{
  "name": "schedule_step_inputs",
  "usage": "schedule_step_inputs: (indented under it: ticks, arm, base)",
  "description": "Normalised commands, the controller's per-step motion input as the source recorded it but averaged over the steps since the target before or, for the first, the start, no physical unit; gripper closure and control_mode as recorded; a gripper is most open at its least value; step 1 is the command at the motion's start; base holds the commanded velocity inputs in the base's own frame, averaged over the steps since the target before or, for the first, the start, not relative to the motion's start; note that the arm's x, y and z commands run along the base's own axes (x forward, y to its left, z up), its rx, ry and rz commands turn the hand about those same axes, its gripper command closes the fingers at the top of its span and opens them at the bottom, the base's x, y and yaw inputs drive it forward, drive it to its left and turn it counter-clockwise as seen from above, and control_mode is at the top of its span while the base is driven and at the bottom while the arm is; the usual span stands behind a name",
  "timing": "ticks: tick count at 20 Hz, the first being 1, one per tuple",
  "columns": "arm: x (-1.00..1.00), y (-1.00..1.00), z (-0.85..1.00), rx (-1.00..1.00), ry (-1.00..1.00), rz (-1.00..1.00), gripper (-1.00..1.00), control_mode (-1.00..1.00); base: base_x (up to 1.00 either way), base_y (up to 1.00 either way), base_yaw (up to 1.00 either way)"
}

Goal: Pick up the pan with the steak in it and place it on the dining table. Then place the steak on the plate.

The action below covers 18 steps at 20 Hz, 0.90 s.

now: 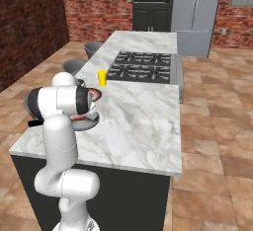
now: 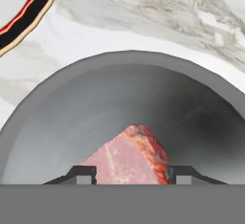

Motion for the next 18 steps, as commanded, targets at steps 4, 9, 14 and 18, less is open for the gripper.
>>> schedule_step_inputs:
  ticks: [4, 9, 14, 18]
  arm:
    - [0.00, 0.00, 0.14, 0.01, -0.01, 0.00, 1.00, -1.00]
    - [0.00, 0.00, 0.35, 0.03, -0.05, 0.00, 1.00, -1.00]
    - [-0.02, -0.01, 0.41, 0.04, -0.06, 0.00, 1.00, -1.00]
    - [0.00, 0.00, 0.37, 0.02, -0.11, 0.00, 1.00, -1.00]
  base:
    - [0.00, 0.00, 0.00]
    - [0.00, 0.00, 0.00]
    - [0.00, 0.00, 0.00]
    - [0.00, 0.00, 0.00]
